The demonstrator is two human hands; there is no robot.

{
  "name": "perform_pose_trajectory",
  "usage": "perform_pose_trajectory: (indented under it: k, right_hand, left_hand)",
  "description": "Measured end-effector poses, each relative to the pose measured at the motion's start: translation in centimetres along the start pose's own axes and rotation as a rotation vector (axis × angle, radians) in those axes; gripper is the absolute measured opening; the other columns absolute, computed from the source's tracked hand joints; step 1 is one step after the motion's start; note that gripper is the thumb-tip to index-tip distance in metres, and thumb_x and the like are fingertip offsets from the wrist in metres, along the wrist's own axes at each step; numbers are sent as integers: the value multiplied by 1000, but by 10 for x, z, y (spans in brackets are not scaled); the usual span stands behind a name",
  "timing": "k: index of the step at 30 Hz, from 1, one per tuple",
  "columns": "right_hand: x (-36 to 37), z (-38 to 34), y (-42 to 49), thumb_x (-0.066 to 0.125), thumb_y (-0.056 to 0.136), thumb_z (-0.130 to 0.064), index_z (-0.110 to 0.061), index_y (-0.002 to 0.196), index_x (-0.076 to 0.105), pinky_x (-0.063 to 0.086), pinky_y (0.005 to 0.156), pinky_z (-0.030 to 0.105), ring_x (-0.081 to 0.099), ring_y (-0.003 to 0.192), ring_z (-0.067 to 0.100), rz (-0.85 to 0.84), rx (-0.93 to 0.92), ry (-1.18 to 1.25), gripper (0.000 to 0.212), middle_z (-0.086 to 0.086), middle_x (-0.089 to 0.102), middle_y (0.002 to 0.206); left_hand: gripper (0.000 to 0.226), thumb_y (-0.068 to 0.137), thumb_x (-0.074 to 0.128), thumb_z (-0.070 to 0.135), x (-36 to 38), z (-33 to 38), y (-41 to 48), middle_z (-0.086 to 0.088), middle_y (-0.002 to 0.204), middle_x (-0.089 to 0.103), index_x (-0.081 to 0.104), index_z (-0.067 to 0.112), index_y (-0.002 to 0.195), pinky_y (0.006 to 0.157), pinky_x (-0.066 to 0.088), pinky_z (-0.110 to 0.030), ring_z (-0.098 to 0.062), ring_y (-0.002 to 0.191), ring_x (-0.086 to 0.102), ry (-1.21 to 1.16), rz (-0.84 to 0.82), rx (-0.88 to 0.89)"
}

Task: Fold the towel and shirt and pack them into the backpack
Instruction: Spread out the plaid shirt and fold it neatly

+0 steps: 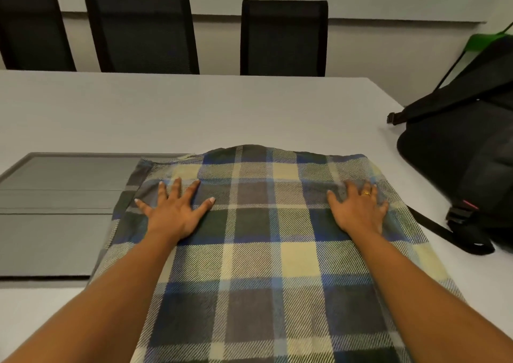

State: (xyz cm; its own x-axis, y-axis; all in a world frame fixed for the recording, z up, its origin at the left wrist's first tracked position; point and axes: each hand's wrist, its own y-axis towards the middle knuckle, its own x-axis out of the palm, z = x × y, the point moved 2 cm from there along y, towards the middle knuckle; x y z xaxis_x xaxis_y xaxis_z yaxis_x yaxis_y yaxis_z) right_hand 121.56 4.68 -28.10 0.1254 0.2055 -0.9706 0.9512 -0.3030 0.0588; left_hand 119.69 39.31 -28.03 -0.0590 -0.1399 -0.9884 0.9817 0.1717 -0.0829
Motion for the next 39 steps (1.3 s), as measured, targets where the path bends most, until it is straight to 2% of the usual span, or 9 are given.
perform_pose_trajectory:
  k: [4,10,16,24,29,32,34,36,39]
  right_hand:
    - [1,-4,20,19,89,-68,-38,147,12,0,112,56,-1,145,30,-99,-81,-89,66,9,3,158]
    - [-1,2,44,20,88,-69,-43,146,14,1,112,58,3,145,20,-153,-285,-118,63,-7,5,158]
    - [-1,5,50,17,88,-70,-30,149,15,0,114,52,5,145,25,-69,-74,-70,73,6,8,158]
    - [1,10,67,14,83,-76,-32,149,12,-1,112,57,4,145,23,-97,-110,-102,79,4,6,158]
    - [1,6,75,27,91,-65,-23,142,37,13,110,56,28,138,26,7,-150,-38,67,8,32,150]
    - [-11,-3,54,43,92,-38,-9,103,65,39,93,44,55,102,33,276,-217,110,39,15,64,110]
    - [-17,-8,30,49,90,-28,-9,95,67,41,88,43,55,97,33,321,-187,164,27,14,65,102]
    - [-19,-12,1,49,91,-35,-17,107,65,34,97,46,50,112,31,196,-106,146,29,10,60,117]
    - [-18,-3,-42,37,89,-63,-35,140,35,14,109,57,17,142,28,-131,-4,-8,58,2,25,153]
  left_hand:
    - [75,78,10,77,-1,3,13,3,158,-5,1,45,146,102,-5,-71,-27,144,-7,9,9,2]
    - [77,75,8,79,1,4,26,4,158,-6,1,47,145,102,-5,-72,-26,144,-7,14,25,14]
    - [78,76,9,80,0,7,28,5,158,-4,3,45,146,102,-6,-72,-26,145,-6,-1,36,-14]
    - [77,78,12,80,-2,10,41,5,158,-6,2,45,146,101,-4,-73,-27,144,-6,4,29,-17]
    - [76,80,12,78,-2,13,46,4,158,-4,4,43,147,101,-3,-72,-27,145,-4,7,26,-32]
    - [64,92,22,63,-5,17,41,-5,154,23,29,28,144,106,6,-67,-27,141,18,-12,135,-1]
    - [45,97,32,43,-9,25,32,-12,127,55,55,12,120,108,22,-57,-27,120,47,22,313,97]
    - [39,96,33,36,-9,32,20,-9,112,63,61,10,107,105,28,-52,-26,106,55,57,374,166]
    - [52,97,26,50,-6,31,-8,-8,143,40,41,19,136,107,17,-61,-25,133,35,-1,192,100]
